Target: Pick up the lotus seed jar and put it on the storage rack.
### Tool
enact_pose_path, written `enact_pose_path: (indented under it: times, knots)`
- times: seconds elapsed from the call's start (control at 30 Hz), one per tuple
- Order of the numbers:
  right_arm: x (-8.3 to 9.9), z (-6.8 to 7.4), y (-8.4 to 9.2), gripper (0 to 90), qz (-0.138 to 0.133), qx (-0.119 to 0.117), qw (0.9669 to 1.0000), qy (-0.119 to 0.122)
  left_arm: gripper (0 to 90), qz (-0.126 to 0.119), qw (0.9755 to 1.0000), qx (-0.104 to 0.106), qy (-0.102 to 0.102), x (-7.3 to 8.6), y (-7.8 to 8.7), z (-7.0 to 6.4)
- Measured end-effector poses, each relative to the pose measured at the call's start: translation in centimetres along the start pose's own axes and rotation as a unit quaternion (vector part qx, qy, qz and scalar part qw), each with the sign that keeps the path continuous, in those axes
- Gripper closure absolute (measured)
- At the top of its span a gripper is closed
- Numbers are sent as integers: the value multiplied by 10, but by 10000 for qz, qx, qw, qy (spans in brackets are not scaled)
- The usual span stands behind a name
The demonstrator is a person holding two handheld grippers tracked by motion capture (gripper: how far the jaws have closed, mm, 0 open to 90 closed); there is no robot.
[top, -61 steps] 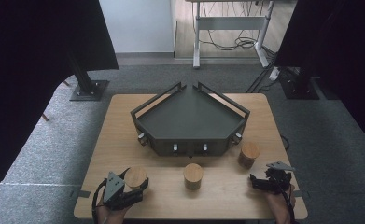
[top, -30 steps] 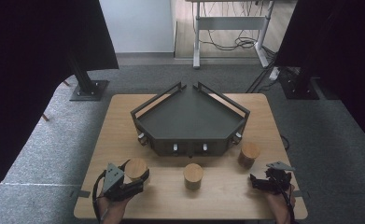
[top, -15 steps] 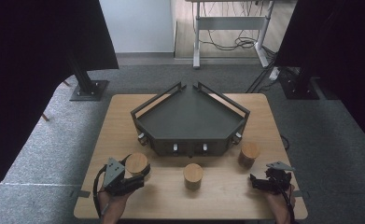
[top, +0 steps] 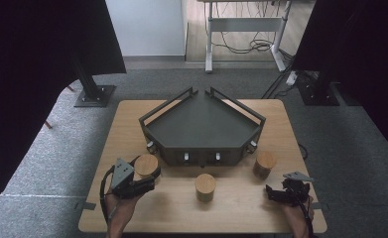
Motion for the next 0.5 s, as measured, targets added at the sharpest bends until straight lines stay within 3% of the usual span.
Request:
enact_pose_path:
  times: [0.5]
  knots:
    - [0,0,0,0,-1,1,10000,1,240,20,10000,-41,-54,-20,-7,7]
Point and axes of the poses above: each handheld gripper's, and its own axes: y roughly backward along the jaws, x roughly out of its underside, z roughly to its left, the point moved 10 cm from there along -y, roughly forward along the jaws, and after that the axes turned 12 degrees about y, right-handed, at the moved point
